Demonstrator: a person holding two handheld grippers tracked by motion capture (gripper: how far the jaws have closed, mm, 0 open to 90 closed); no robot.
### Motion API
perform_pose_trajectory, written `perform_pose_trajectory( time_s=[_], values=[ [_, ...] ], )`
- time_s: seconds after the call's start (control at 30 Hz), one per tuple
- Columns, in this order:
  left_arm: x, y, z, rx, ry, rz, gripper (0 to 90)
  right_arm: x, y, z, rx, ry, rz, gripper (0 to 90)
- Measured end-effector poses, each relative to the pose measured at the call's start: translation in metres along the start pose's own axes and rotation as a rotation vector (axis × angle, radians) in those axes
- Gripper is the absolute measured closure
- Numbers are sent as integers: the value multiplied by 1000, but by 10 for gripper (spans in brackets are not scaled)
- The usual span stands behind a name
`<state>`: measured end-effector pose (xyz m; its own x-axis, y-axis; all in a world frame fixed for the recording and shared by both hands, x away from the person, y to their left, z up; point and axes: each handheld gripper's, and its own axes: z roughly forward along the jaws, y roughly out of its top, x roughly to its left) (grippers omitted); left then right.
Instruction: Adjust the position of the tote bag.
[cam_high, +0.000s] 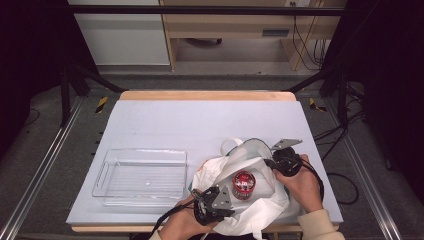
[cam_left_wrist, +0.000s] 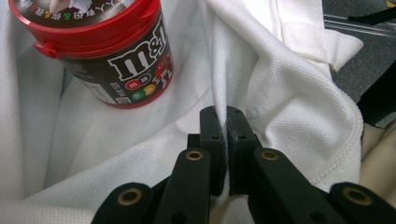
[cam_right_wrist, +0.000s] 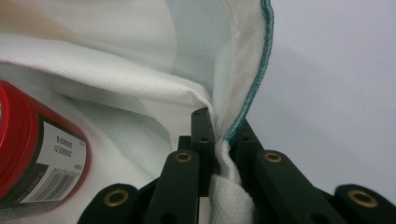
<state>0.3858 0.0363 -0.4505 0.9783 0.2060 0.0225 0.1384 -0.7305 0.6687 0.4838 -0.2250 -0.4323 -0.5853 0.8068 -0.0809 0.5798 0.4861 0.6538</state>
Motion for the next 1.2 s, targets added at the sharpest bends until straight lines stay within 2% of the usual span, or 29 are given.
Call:
perform_pose_trajectory(
  time_s=[0.1, 0.3, 0.5, 0.6, 0.67, 0.73, 0.8, 0.97, 1.03, 1.1, 1.2],
  values=[
    [0, 0, -1, 4, 5, 9, 876, -2, -3, 0, -13, 10, 23, 833],
    [-1, -1, -1, 7, -2, 12, 877, -2, -3, 1, -16, 0, 25, 832],
    [-1, 0, -1, -2, 9, 0, 857, 3, -3, -3, -28, -16, 24, 807],
    [1, 1, -3, -10, 22, -9, 818, 6, -2, -9, -40, -18, 14, 674],
    [0, 2, -4, -17, 37, -16, 746, 7, -1, -15, -56, -24, 14, 534],
    [1, 4, -7, -35, 45, -21, 672, 8, 0, -22, -66, -19, 15, 430],
    [1, 5, -12, -37, 70, -32, 600, 9, 3, -34, -82, -34, 29, 359],
    [1, 9, -27, -77, 81, -54, 478, 12, 8, -58, -137, -40, 30, 256],
    [2, 11, -35, -98, 85, -81, 413, 16, 12, -65, -144, -38, 33, 233],
    [4, 13, -45, -107, 96, -93, 373, 20, 15, -70, -153, -32, 26, 218],
    [10, 14, -60, -138, 122, -138, 324, 27, 19, -74, -150, -20, 8, 203]
  ],
)
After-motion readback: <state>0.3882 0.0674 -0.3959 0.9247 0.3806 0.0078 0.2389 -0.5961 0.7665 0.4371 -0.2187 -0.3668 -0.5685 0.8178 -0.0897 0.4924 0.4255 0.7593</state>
